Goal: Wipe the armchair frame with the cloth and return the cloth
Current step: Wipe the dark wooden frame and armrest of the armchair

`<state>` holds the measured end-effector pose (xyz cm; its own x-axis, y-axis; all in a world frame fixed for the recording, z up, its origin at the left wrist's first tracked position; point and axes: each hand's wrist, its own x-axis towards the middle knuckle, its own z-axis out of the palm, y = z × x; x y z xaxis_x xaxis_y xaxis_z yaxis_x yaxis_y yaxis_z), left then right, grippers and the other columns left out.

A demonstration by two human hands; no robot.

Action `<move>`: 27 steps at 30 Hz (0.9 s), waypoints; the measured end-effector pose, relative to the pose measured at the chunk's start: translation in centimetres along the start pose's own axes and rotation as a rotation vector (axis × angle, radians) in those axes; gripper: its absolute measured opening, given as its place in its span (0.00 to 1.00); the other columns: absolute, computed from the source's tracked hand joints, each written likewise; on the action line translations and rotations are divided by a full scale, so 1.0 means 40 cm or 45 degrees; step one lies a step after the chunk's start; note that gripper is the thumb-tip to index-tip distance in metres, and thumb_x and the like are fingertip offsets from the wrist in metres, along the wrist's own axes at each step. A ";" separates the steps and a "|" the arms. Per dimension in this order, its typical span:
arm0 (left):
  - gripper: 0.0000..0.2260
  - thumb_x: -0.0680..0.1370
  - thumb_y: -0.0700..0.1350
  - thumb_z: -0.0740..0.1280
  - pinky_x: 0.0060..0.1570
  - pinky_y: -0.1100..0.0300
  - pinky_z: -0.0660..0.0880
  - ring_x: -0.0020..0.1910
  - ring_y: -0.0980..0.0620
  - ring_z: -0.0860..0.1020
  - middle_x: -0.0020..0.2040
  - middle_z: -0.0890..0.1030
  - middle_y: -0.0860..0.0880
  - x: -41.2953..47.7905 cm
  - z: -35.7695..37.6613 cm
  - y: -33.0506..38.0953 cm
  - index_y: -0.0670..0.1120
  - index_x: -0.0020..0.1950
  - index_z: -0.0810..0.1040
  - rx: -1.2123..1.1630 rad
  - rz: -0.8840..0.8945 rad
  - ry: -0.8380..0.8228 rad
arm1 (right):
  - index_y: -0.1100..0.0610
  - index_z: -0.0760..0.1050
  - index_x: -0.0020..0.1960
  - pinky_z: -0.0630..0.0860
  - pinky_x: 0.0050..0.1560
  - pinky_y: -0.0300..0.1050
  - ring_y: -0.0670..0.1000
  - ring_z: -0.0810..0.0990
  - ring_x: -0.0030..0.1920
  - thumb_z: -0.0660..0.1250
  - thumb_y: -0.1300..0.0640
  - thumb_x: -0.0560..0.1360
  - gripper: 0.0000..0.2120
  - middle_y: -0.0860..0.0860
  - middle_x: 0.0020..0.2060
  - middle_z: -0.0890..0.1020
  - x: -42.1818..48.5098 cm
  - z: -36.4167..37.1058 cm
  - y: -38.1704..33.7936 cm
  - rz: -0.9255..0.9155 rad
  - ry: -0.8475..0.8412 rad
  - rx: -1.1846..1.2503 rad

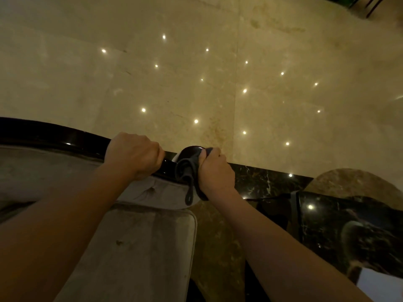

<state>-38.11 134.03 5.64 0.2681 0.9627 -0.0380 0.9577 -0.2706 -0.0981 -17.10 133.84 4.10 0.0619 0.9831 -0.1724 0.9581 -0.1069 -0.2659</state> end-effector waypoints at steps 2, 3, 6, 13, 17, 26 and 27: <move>0.17 0.78 0.54 0.53 0.27 0.60 0.61 0.24 0.51 0.70 0.26 0.72 0.51 0.007 -0.013 -0.003 0.51 0.31 0.68 -0.007 -0.022 -0.070 | 0.60 0.70 0.62 0.66 0.36 0.45 0.53 0.75 0.38 0.48 0.46 0.85 0.20 0.55 0.48 0.81 -0.015 -0.025 -0.007 0.181 -0.170 0.050; 0.17 0.78 0.54 0.53 0.27 0.60 0.61 0.24 0.51 0.70 0.27 0.72 0.51 0.006 -0.020 -0.003 0.50 0.32 0.69 -0.012 -0.036 -0.101 | 0.60 0.69 0.67 0.66 0.36 0.43 0.52 0.73 0.38 0.48 0.48 0.85 0.20 0.54 0.48 0.80 -0.023 -0.035 -0.011 0.242 -0.268 0.041; 0.18 0.79 0.55 0.52 0.28 0.60 0.61 0.25 0.51 0.70 0.28 0.72 0.50 -0.001 -0.034 0.004 0.50 0.33 0.71 -0.058 -0.077 -0.161 | 0.62 0.51 0.80 0.70 0.42 0.43 0.55 0.79 0.54 0.56 0.55 0.84 0.28 0.58 0.59 0.78 -0.064 -0.036 -0.026 0.240 -0.476 -0.067; 0.19 0.79 0.55 0.53 0.33 0.56 0.72 0.28 0.52 0.73 0.29 0.73 0.51 -0.004 -0.079 0.011 0.49 0.34 0.74 -0.134 -0.194 -0.425 | 0.60 0.67 0.71 0.81 0.53 0.45 0.56 0.81 0.55 0.53 0.45 0.85 0.24 0.61 0.60 0.77 -0.099 -0.077 -0.187 1.288 -0.910 1.619; 0.14 0.80 0.50 0.61 0.54 0.51 0.77 0.50 0.44 0.80 0.49 0.83 0.45 0.009 -0.159 0.011 0.43 0.52 0.81 -0.439 -0.465 -0.693 | 0.61 0.75 0.49 0.65 0.16 0.35 0.46 0.70 0.19 0.52 0.41 0.84 0.25 0.54 0.32 0.73 -0.050 -0.205 -0.166 0.907 -1.332 1.535; 0.18 0.77 0.56 0.69 0.45 0.44 0.83 0.60 0.32 0.79 0.56 0.83 0.36 -0.072 -0.455 0.041 0.42 0.56 0.81 -2.676 -1.493 -0.114 | 0.47 0.77 0.65 0.83 0.45 0.51 0.60 0.85 0.53 0.72 0.55 0.77 0.18 0.58 0.57 0.82 0.044 -0.548 -0.190 -0.003 -1.321 1.321; 0.28 0.73 0.65 0.68 0.48 0.40 0.82 0.59 0.32 0.80 0.57 0.83 0.35 -0.097 -0.478 0.044 0.42 0.58 0.82 -2.911 -1.551 -0.115 | 0.45 0.77 0.65 0.83 0.49 0.55 0.61 0.84 0.53 0.74 0.60 0.75 0.21 0.57 0.58 0.82 0.039 -0.566 -0.210 -0.075 -1.320 1.306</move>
<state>-35.48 130.02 24.63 -0.1048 0.6099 -0.7855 -0.6886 0.5254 0.4998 -18.70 139.62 27.55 -0.6200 0.4911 -0.6119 0.3083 -0.5647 -0.7656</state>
